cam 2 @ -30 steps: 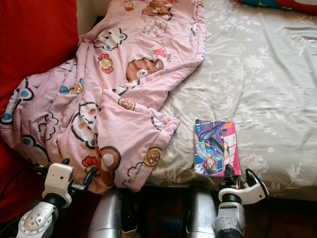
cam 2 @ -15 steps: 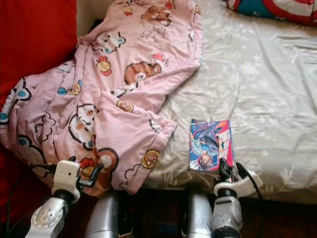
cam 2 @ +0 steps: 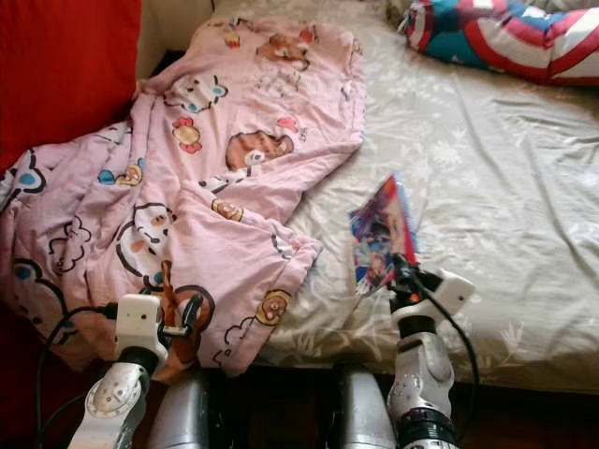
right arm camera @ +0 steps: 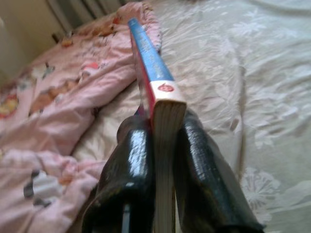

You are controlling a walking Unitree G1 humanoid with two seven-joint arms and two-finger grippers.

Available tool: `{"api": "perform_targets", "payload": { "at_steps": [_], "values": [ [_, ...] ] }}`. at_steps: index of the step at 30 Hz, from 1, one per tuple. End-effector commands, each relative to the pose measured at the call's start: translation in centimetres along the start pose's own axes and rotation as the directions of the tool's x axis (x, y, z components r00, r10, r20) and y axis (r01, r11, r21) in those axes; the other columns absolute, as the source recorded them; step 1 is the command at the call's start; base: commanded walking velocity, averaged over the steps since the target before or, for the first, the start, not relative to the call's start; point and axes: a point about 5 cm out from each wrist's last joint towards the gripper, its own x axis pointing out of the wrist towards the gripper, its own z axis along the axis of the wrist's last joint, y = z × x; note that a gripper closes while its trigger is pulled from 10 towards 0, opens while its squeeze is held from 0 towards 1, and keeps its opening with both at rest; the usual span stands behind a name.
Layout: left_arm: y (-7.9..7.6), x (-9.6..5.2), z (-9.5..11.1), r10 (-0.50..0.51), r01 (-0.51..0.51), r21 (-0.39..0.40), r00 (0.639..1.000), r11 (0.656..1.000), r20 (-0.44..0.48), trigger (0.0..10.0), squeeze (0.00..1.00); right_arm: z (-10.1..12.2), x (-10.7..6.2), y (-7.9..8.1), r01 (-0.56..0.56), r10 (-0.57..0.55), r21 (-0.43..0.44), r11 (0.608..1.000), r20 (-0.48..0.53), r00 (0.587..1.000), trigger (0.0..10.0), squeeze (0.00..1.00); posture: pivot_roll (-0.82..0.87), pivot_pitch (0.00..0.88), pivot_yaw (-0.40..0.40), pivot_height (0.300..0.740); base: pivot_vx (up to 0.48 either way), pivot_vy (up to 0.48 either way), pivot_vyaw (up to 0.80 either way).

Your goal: Clean up the room

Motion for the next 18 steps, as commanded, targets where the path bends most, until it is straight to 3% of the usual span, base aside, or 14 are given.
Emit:
{"api": "perform_targets", "payload": {
  "at_steps": [1, 13, 18],
  "values": [
    [0.1, -0.4, -1.0, 0.019, -0.019, -0.019, 0.999, 1.0, -0.04, 10.0, 0.0, 0.8, -0.1, -0.4, 0.01, -0.007, -0.057, 0.998, 0.039, 0.999, 10.0, 0.0, 0.0, 0.126, -0.054, 0.614, 0.0, 0.0, 0.0],
    [0.7, 0.5, -1.7, 0.043, -0.046, -0.031, 0.997, 0.998, -0.068, 10.0, 0.0, 1.3, 0.4, 0.5, -0.018, 0.023, -0.121, 0.992, 0.032, 0.999, 10.0, 0.0, 0.0, 0.115, -0.053, 0.674, 0.0, 0.0, 0.0],
    [1.5, 0.5, -3.2, 0.092, -0.103, -0.07, 0.985, 0.992, -0.146, 10.0, 0.0, 1.1, 0.3, 0.6, -0.025, 0.03, -0.167, 0.986, 0.026, 0.999, 10.0, 0.0, -0.01, 0.118, -0.046, 0.699, 0.0, 0.0, 0.0]
  ]
}}
